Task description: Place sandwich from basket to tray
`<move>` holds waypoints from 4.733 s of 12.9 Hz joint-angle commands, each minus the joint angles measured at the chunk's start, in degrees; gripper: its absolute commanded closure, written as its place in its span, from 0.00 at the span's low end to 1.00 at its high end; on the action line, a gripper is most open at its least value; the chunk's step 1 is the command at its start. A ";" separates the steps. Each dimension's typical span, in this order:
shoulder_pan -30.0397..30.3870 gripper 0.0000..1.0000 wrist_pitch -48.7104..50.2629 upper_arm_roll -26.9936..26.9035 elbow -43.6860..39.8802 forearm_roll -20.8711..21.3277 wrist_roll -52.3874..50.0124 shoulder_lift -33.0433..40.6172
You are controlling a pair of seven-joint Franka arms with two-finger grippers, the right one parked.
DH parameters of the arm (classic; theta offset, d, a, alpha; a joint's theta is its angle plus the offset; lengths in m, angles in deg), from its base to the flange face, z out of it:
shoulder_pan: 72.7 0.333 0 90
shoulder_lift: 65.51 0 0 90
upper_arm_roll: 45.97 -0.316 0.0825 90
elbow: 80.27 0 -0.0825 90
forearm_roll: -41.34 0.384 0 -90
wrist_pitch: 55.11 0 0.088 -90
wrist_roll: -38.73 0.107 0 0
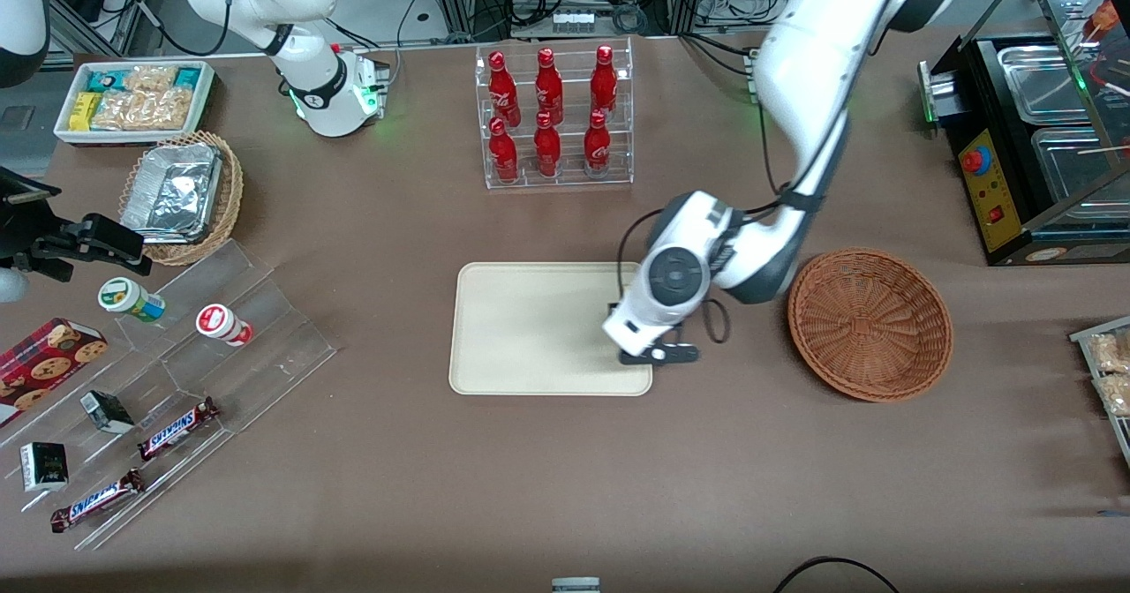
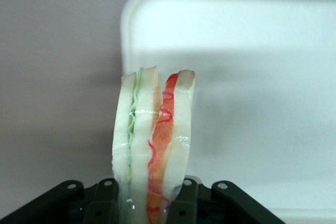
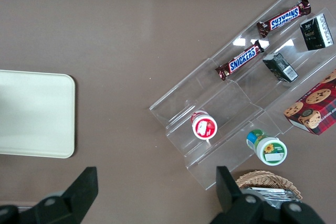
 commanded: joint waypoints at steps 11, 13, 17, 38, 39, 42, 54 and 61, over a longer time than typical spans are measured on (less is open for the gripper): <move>-3.10 0.51 -3.27 -0.91 -6.48 -0.01 1.14 -6.02; -3.10 0.49 -3.44 -0.92 -6.49 -0.01 0.97 -6.37; -3.10 0.45 -3.88 -1.00 -6.57 0.08 0.88 -6.64; 0.05 0.00 17.82 -25.43 6.17 -0.10 12.09 29.65; 8.15 0.00 19.31 -21.78 6.08 -0.53 14.65 30.88; 17.37 0.00 25.98 -12.52 3.72 0.26 16.60 33.69; 25.64 0.00 35.14 -3.46 2.13 3.16 20.83 42.58; 27.48 0.00 31.63 -2.14 2.39 3.33 20.92 41.97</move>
